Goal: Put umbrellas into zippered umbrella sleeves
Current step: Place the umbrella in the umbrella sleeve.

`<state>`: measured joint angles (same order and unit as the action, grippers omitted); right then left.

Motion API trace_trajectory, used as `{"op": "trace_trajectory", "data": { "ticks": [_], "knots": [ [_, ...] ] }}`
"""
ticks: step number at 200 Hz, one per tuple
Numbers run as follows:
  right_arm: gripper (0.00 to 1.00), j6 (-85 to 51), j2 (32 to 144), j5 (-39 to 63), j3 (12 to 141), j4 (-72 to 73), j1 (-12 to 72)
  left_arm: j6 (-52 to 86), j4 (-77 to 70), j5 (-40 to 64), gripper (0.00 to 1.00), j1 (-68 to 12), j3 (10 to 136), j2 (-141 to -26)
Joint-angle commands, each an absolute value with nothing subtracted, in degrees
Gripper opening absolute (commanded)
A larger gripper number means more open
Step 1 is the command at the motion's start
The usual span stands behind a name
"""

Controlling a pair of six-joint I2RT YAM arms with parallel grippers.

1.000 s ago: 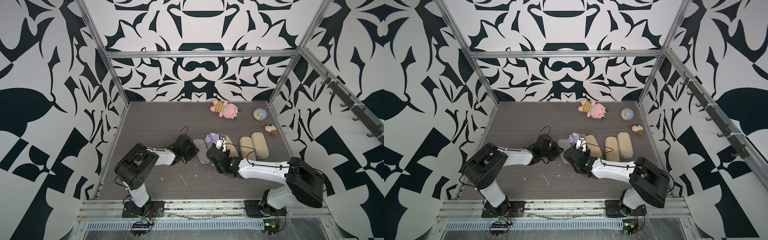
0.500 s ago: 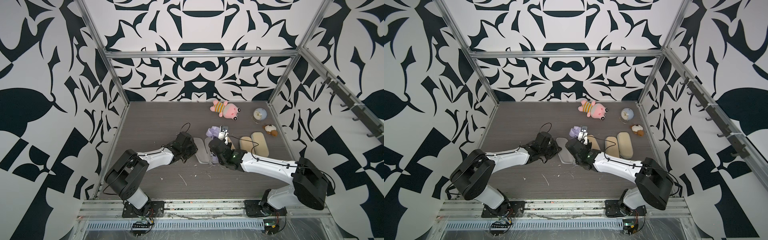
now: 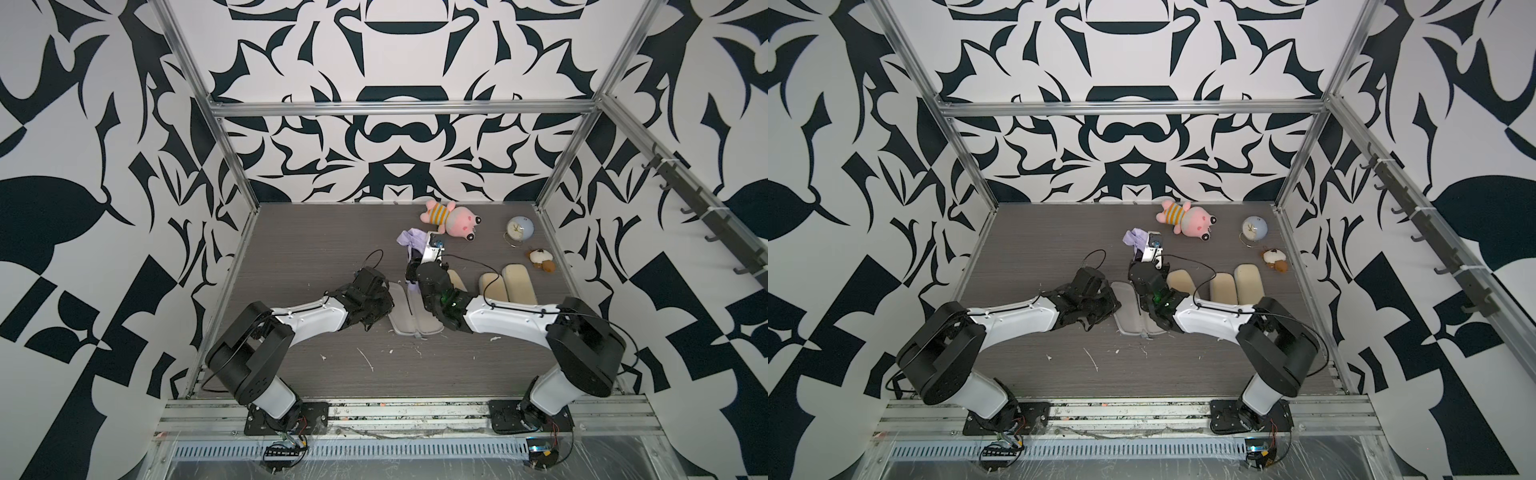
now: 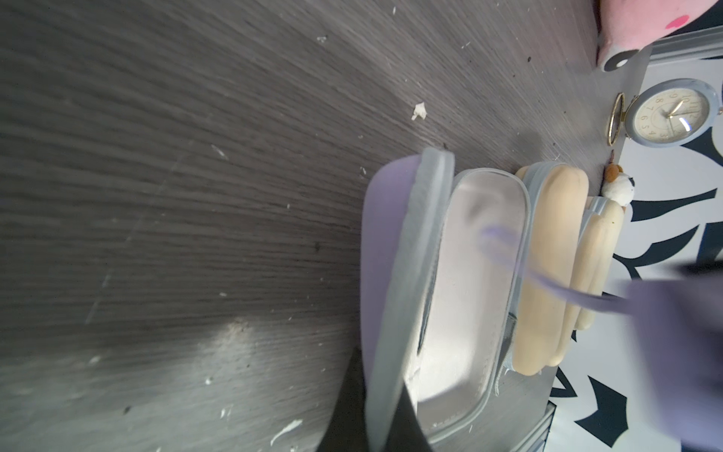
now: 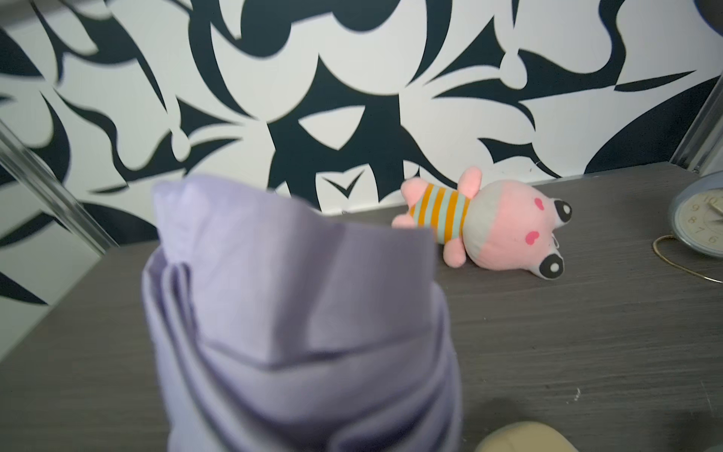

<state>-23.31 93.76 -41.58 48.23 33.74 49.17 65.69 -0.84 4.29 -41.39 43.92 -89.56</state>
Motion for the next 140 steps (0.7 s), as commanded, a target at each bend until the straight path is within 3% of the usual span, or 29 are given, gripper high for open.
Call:
{"op": "trace_trajectory", "data": {
  "ticks": [1, 61, 140],
  "knots": [
    [0.0, -22.8, 91.9, -41.6, 45.0, 42.5, 49.3, 66.6, 0.2, 4.3, 0.0, -41.5, 43.8, -87.5],
    [0.0, -36.7, 87.8, -39.7, 39.4, 25.6, 52.4, 68.6, 0.1, 3.6, 0.0, -41.5, 43.6, -88.0],
    [0.0, -39.5, 88.4, -37.3, 37.8, 15.7, 52.5, 68.5, 1.4, 2.8, 0.0, -40.4, 42.1, -85.7]
  ]
}}
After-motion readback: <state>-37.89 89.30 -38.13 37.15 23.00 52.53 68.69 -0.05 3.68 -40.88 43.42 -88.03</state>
